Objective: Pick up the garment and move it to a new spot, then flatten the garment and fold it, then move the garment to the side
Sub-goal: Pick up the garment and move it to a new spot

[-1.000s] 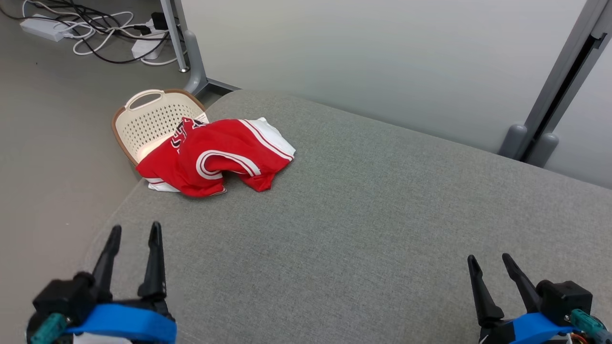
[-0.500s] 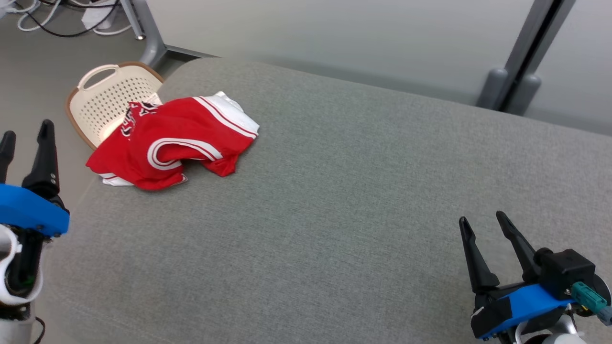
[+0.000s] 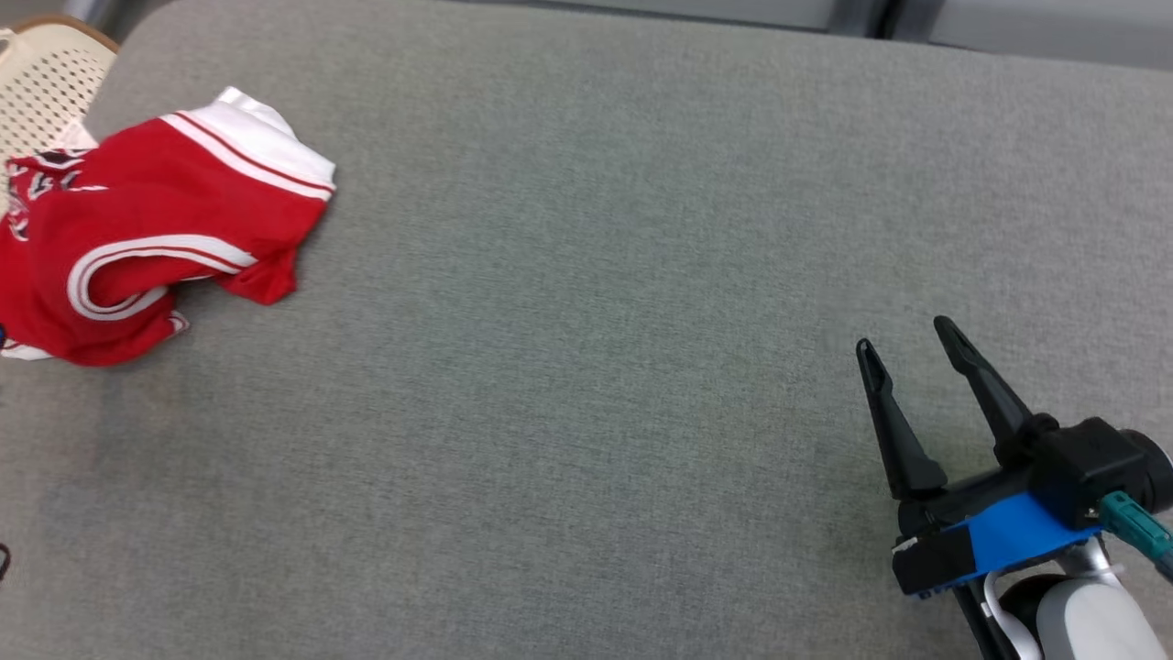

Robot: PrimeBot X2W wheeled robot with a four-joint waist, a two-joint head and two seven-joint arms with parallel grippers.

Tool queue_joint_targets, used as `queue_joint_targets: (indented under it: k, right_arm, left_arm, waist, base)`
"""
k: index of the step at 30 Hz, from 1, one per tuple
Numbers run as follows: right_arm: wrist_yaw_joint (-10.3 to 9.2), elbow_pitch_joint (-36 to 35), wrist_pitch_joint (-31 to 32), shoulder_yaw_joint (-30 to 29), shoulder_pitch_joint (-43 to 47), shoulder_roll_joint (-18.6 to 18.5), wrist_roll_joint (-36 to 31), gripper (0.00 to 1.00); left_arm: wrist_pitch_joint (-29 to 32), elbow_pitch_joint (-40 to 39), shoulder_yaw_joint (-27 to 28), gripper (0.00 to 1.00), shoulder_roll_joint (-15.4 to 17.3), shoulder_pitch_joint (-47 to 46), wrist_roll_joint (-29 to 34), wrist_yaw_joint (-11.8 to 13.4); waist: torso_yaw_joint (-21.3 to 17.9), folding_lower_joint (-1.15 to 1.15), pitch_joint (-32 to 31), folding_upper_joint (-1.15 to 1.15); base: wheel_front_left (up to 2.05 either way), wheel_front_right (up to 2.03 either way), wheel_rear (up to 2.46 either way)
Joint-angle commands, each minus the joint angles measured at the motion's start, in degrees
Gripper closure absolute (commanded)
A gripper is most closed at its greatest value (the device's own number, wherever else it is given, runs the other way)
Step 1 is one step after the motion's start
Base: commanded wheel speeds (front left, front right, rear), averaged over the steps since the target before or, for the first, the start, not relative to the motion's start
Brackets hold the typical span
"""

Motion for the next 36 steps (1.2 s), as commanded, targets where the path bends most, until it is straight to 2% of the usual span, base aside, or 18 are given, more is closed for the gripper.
queue_joint_targets:
  k: [1, 7, 10, 16, 17, 18, 19, 20, 30, 33, 36]
  right_arm:
    - [0.03, -0.86, 0.03, -0.26, -1.28, -0.36, -0.24, 0.0]
    - [0.03, -2.37, 0.05, -0.1, -2.34, 0.31, -0.24, 0.0]
    - [0.03, -2.71, -0.18, -0.18, -2.45, 0.48, -0.13, 0.0]
    - [0.03, -2.99, -0.45, -0.62, -2.75, 1.08, -0.4, 0.0]
    - [0.03, -2.97, -0.49, -0.83, -2.65, 1.14, -0.41, 0.0]
    - [0.03, -2.91, -0.58, -1.0, -2.58, 1.29, -0.44, 0.0]
    - [0.03, -2.83, -0.64, -1.07, -2.52, 1.44, -0.43, 0.0]
    - [0.03, -2.7, -0.7, -1.11, -2.5, 1.55, -0.41, 0.0]
    - [0.03, 0.95, -2.12, 0.27, -2.14, 2.57, 1.24, 0.0]
    - [0.03, 2.38, -2.87, 0.78, -1.97, 2.97, 1.85, 0.0]
    - [0.03, 3.86, -3.56, 1.16, -1.28, 3.46, 2.66, 0.0]
  left_arm:
    - [0.64, 1.58, 0.3, 0.0, 0.63, -1.63, -0.26, 0.46]
    - [1.29, 8.33, 0.97, 0.0, 2.65, -3.73, -0.3, 0.72]
    - [1.22, 10.62, 1.41, 0.0, 2.41, -4.3, -0.87, 1.05]
    - [4.03, 16.79, 1.68, 0.0, 3.29, -4.3, -1.26, 3.73]
    - [5.36, 17.48, 1.49, 0.39, 2.99, -4.29, -1.84, 3.82]
    - [6.06, 17.83, 1.46, 0.55, 2.89, -4.42, -2.12, 3.71]
    - [5.63, 17.96, 1.61, 0.65, 2.92, -4.55, -2.12, 3.56]
    - [5.01, 18.06, 1.59, 1.0, 3.05, -4.64, -1.84, 3.36]
    - [3.15, 13.89, -0.49, 1.0, 6.47, -8.42, 0.69, -1.39]
    - [3.92, 10.39, -1.76, 1.0, 7.53, -10.13, 1.77, -2.08]
    - [5.47, 6.04, -2.66, 1.0, 7.08, -11.78, 1.53, -2.23]
  waist:
    - [-3.64, -0.02, 4.03, 0.0]
    - [-7.41, -0.02, 6.8, 0.0]
    - [-8.54, -0.02, 7.58, 0.0]
    - [-10.78, -0.02, 8.29, 0.0]
    - [-10.91, -0.02, 8.16, 0.0]
    - [-10.96, -0.02, 7.92, 0.0]
    - [-10.97, -0.02, 7.64, 0.0]
    - [-10.97, -0.02, 7.25, 0.0]
    - [-9.44, -0.02, -1.54, 0.0]
    - [-9.12, -0.02, -4.88, 0.0]
    - [-9.04, -0.02, -8.24, 0.0]
  base:
    - [0.0, 0.0, 0.0]
    - [0.0, 0.0, 0.0]
    - [0.0, 0.0, 0.0]
    - [0.0, 0.0, 0.0]
    - [0.0, 0.0, 0.0]
    - [0.0, 0.0, 0.0]
    - [0.0, 0.0, 0.0]
    - [0.0, 0.0, 0.0]
    - [0.0, 0.0, 0.0]
    - [0.0, 0.0, 0.0]
    - [0.0, 0.0, 0.0]
